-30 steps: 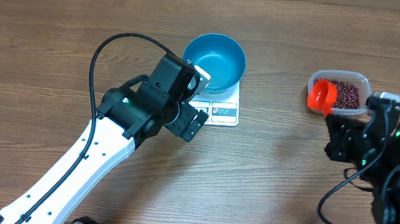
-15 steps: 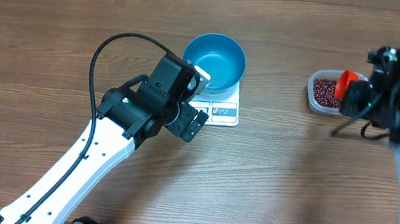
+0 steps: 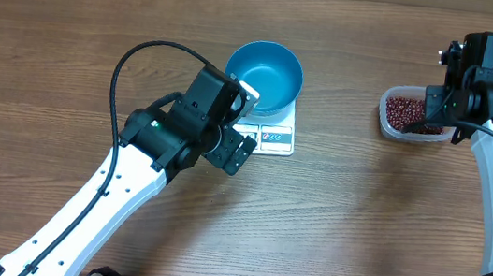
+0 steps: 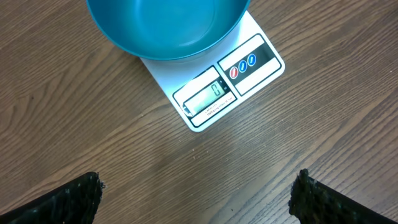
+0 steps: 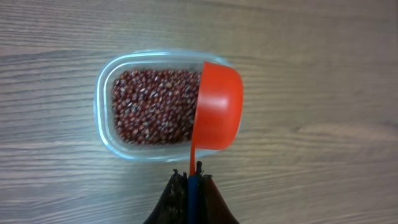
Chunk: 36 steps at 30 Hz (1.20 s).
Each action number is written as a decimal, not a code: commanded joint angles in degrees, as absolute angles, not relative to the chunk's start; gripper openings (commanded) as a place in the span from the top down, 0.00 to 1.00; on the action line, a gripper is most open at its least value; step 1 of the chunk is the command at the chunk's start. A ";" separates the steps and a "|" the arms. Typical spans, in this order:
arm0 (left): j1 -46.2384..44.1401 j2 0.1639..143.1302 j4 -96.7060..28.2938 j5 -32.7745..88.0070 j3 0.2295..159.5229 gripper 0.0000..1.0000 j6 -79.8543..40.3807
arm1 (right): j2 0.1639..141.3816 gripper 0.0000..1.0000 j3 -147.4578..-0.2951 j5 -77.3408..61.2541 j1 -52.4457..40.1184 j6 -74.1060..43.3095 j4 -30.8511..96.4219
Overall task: Scoop item into bowl and weigh 150g on scale
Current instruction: 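Lower the red scoop with the right gripper into the bean container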
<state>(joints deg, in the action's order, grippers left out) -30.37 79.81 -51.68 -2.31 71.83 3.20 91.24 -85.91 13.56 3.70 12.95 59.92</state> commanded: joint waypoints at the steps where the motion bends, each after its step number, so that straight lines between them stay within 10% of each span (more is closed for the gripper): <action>1: -30.39 78.63 -51.59 -1.87 72.16 0.00 4.08 | 90.98 0.96 -87.83 14.98 3.81 18.68 58.98; 36: -30.39 78.63 -51.59 -1.87 72.16 0.00 4.05 | 105.91 0.96 -87.29 8.54 3.81 17.47 59.51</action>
